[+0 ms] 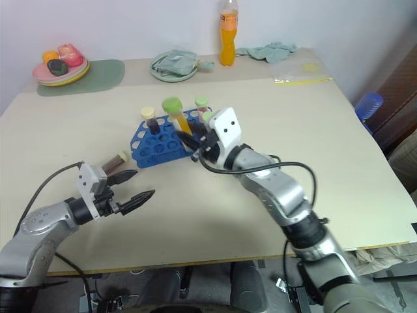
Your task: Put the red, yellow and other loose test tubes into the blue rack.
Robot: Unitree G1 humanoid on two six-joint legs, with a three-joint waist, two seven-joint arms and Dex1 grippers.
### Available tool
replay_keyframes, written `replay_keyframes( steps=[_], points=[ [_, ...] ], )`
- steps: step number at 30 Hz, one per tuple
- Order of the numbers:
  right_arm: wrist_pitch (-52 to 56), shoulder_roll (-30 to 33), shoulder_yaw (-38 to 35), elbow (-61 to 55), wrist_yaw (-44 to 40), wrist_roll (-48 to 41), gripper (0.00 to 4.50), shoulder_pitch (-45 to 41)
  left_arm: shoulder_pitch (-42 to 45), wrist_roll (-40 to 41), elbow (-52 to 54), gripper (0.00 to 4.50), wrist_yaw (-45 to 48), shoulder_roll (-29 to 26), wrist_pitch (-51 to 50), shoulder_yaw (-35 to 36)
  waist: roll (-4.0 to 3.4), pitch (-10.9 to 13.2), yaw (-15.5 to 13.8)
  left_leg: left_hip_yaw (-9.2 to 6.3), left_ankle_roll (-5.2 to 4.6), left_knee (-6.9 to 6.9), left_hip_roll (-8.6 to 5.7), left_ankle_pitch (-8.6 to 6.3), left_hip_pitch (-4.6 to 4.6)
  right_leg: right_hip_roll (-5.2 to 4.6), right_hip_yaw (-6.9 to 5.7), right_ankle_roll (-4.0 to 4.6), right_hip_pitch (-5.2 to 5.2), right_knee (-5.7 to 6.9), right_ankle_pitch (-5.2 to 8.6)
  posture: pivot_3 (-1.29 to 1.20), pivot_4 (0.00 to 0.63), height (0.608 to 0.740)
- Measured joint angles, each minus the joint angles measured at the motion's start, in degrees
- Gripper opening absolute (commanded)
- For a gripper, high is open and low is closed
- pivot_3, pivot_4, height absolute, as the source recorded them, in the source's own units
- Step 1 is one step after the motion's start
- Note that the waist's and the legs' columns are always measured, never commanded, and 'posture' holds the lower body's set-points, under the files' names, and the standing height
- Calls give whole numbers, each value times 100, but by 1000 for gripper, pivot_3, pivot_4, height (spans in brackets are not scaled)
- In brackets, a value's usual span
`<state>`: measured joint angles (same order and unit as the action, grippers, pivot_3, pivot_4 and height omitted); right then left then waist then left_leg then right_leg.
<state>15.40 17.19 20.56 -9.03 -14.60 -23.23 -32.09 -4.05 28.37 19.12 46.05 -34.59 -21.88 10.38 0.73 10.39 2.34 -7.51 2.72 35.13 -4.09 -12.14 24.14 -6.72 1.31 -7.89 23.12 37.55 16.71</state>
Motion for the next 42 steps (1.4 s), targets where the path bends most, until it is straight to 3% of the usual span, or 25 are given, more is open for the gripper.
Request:
replay_keyframes(
  steps=[7,29,36,40,42],
  points=[
    [-1675,-1283,-4,2008,123,1262,760,-45,183,-22,-79,4500,-37,109,20,-47,-2,1,13,-17,21,-5,0,12,0,0,6,1,5,2,0,0,150,740],
    [-2458,-1955,-527,3427,107,2195,760,-158,202,59,-36,4500,-237,155,16,-11,-4,0,19,-18,18,-8,-1,10,-7,1,10,2,6,12,0,0,150,740],
    [-2421,-1971,-689,2998,-436,1882,4220,9,213,62,12,4500,-381,132,-88,10,-4,0,22,-19,18,-8,-1,10,-7,1,11,2,10,17,0,0,150,740],
    [-2286,-1883,-714,2232,-474,1932,4371,40,479,354,21,4500,-644,-122,-677,334,-5,1,14,-22,19,-7,0,11,-6,2,11,3,16,29,1,0,150,740],
    [-2009,-1737,-721,1687,-666,1798,4371,66,829,624,23,4500,-826,-502,-1314,622,-1,-1,3,-29,20,-2,-1,11,-4,2,8,3,13,30,1,0,150,740]
  ],
)
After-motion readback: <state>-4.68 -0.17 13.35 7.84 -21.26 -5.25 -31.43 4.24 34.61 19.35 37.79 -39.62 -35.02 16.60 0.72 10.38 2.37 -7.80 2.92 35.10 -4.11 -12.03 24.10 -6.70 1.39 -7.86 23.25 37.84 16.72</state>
